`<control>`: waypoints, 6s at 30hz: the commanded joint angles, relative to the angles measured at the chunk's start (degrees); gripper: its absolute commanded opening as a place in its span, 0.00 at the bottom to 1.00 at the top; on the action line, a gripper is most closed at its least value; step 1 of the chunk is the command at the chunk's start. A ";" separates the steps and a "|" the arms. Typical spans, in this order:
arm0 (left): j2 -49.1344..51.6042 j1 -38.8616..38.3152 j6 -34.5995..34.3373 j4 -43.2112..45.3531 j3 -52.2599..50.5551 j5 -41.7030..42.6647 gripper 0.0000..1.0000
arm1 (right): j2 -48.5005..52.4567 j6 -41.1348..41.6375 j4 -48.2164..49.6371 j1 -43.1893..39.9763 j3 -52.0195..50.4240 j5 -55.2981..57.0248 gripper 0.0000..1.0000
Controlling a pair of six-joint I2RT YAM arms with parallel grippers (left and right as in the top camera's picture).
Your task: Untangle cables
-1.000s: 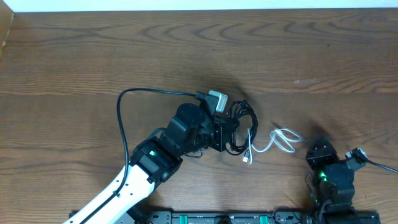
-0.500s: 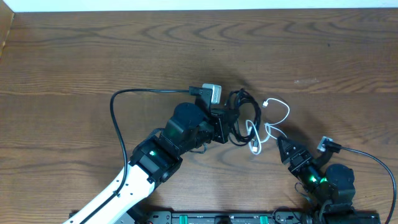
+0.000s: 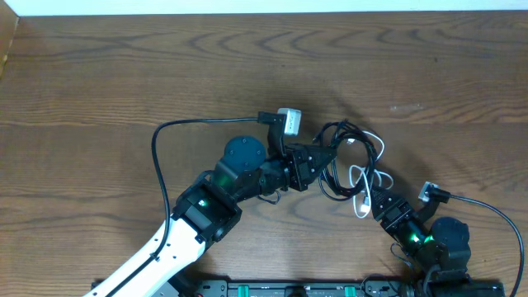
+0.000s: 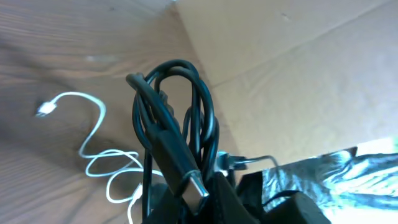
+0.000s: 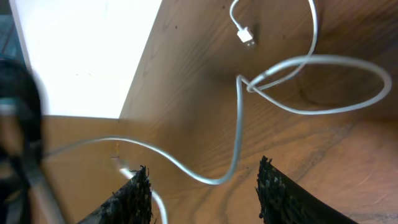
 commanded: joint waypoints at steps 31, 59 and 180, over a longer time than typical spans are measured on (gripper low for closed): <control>-0.22 -0.07 20.94 -25.38 0.83 -47.43 0.08 | 18.40 -31.17 29.38 -5.88 11.32 62.20 0.01; -0.22 -0.09 14.75 -25.03 0.83 -59.56 0.07 | 58.53 -47.39 32.81 -18.80 34.93 32.06 0.01; -0.22 -0.09 14.75 -24.98 0.83 -55.23 0.08 | 83.32 -60.06 34.21 -53.35 46.12 45.99 0.01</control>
